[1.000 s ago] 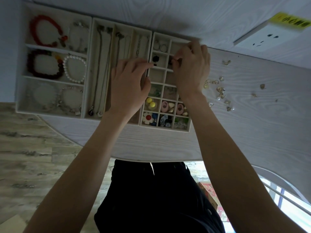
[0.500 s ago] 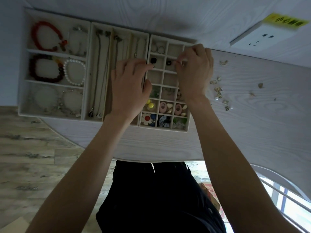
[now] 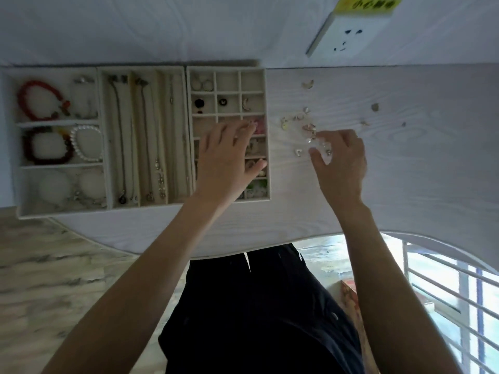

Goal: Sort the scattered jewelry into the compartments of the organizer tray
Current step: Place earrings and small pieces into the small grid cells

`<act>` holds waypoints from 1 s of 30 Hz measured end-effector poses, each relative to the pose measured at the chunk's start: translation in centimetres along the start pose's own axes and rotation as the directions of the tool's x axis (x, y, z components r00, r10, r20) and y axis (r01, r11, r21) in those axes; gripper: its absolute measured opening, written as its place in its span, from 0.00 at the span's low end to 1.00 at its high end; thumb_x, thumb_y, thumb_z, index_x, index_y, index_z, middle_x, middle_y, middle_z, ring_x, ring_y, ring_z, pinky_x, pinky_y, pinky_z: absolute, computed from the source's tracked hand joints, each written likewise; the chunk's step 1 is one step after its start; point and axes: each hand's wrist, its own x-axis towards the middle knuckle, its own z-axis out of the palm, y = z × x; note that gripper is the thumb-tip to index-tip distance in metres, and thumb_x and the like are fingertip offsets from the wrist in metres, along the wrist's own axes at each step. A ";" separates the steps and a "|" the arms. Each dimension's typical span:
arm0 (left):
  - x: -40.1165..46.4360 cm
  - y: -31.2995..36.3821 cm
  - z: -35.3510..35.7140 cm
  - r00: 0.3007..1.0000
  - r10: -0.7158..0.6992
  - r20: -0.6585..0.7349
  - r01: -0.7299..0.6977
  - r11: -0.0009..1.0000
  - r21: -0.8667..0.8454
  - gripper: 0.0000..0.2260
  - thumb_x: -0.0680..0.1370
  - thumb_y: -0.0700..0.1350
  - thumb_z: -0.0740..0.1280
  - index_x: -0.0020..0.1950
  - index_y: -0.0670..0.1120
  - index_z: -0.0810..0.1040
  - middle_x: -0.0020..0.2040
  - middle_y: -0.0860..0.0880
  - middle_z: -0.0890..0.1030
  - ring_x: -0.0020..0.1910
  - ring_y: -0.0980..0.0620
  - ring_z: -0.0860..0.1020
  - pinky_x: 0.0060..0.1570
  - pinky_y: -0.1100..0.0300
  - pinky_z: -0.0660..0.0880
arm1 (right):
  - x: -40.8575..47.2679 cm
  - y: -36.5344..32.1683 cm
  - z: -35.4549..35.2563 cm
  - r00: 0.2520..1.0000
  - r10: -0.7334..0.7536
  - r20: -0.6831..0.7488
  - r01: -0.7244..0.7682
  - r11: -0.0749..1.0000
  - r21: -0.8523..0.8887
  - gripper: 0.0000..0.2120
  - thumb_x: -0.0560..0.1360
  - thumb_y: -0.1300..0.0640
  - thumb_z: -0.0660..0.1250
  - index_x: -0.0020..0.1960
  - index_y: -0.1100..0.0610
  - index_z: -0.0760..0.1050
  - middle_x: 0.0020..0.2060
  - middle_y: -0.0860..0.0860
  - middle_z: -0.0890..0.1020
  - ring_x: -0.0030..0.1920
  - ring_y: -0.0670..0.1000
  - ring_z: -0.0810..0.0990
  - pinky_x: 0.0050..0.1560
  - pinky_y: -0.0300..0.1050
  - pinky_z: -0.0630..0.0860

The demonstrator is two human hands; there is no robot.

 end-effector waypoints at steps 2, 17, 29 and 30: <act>-0.1 0.5 0.5 1.000 0.003 0.011 -0.003 1.000 0.023 0.29 0.74 0.62 0.58 0.68 0.45 0.72 0.65 0.46 0.74 0.63 0.43 0.71 0.62 0.46 0.66 | -0.2 1.9 -0.1 0.990 0.117 0.077 -0.115 0.993 -0.031 0.16 0.73 0.56 0.69 0.60 0.55 0.76 0.56 0.57 0.74 0.56 0.57 0.72 0.45 0.40 0.63; -0.1 2.5 1.2 0.999 0.018 -0.044 -0.017 0.999 0.040 0.24 0.73 0.54 0.64 0.66 0.44 0.75 0.63 0.47 0.76 0.61 0.45 0.69 0.58 0.47 0.65 | 0.7 5.4 0.3 0.998 0.068 0.009 -0.069 0.972 0.224 0.14 0.69 0.68 0.68 0.53 0.58 0.78 0.48 0.54 0.78 0.40 0.52 0.80 0.41 0.52 0.78; 0.0 2.7 1.1 0.998 -0.008 -0.058 0.010 0.999 0.041 0.24 0.72 0.55 0.63 0.65 0.45 0.76 0.62 0.48 0.77 0.60 0.45 0.68 0.58 0.47 0.66 | 4.0 1.8 1.6 0.960 -0.183 0.211 0.165 0.981 0.099 0.12 0.73 0.62 0.68 0.55 0.57 0.79 0.54 0.55 0.76 0.54 0.56 0.73 0.48 0.41 0.70; 0.0 2.8 1.1 0.998 -0.009 -0.059 0.012 0.999 0.041 0.24 0.72 0.54 0.65 0.65 0.45 0.76 0.62 0.48 0.77 0.60 0.45 0.68 0.58 0.48 0.66 | 4.0 1.9 1.6 0.970 -0.156 0.187 0.139 0.985 0.099 0.11 0.72 0.64 0.68 0.54 0.58 0.79 0.54 0.55 0.76 0.54 0.56 0.73 0.48 0.42 0.71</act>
